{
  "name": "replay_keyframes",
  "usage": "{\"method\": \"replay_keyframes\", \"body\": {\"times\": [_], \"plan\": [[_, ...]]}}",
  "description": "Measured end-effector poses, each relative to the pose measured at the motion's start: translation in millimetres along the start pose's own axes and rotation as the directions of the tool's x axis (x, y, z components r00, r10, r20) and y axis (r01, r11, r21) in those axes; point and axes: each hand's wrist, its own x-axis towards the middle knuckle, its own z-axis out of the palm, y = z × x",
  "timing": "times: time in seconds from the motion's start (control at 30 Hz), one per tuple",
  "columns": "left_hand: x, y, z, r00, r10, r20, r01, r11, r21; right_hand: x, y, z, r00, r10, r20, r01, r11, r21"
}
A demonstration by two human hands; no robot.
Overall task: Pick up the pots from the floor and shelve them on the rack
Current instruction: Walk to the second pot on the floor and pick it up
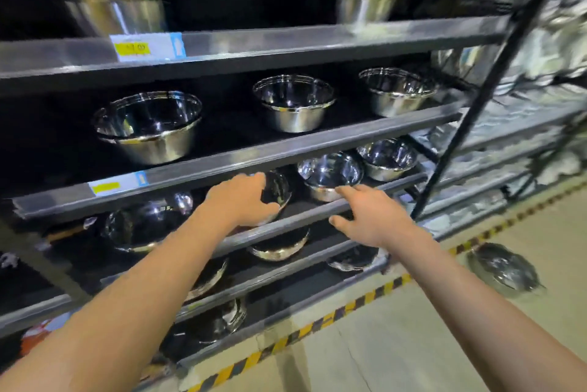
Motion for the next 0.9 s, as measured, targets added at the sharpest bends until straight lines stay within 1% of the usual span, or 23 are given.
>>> {"method": "replay_keyframes", "body": {"times": [0.07,0.17,0.3,0.37,0.5,0.6,0.67,0.77,0.83,0.9], "plan": [[30.0,45.6,-4.0,0.993,0.118,0.025,-0.118,0.993,-0.005,-23.4,39.6,-7.3,0.990,0.138,-0.024,-0.138,0.990,-0.007],[68.5,124.9,-0.9,0.952,0.300,0.068,-0.299,0.954,-0.019,-68.7,101.5,-15.9,0.938,0.341,-0.058,-0.342,0.940,-0.005],[102.8,241.3,17.5,0.852,0.507,0.129,-0.512,0.859,0.001,-128.3,182.5,-28.2,0.826,0.557,-0.088,-0.558,0.830,0.015],[117.3,300.0,27.4,0.798,0.583,0.154,-0.590,0.807,0.001,-154.0,220.6,-34.8,0.761,0.639,-0.113,-0.641,0.767,0.025],[144.5,411.6,40.7,0.729,0.661,0.177,-0.674,0.739,0.017,-197.5,300.7,-49.2,0.677,0.721,-0.147,-0.731,0.682,-0.021],[162.6,482.2,47.3,0.671,0.713,0.201,-0.733,0.679,0.039,-225.4,354.5,-60.1,0.617,0.769,-0.169,-0.784,0.620,-0.041],[177.8,519.9,52.7,0.656,0.729,0.197,-0.749,0.661,0.046,-239.7,387.9,-63.0,0.581,0.794,-0.178,-0.810,0.585,-0.040],[198.9,566.9,62.3,0.626,0.749,0.219,-0.773,0.632,0.050,-254.3,432.0,-63.8,0.531,0.833,-0.153,-0.845,0.534,-0.026],[216.1,596.4,72.6,0.603,0.766,0.222,-0.792,0.607,0.056,-256.2,460.2,-59.3,0.507,0.851,-0.136,-0.861,0.508,-0.029],[235.5,626.4,82.5,0.596,0.771,0.224,-0.800,0.595,0.082,-250.6,489.2,-55.2,0.483,0.868,-0.116,-0.875,0.483,-0.030]]}}
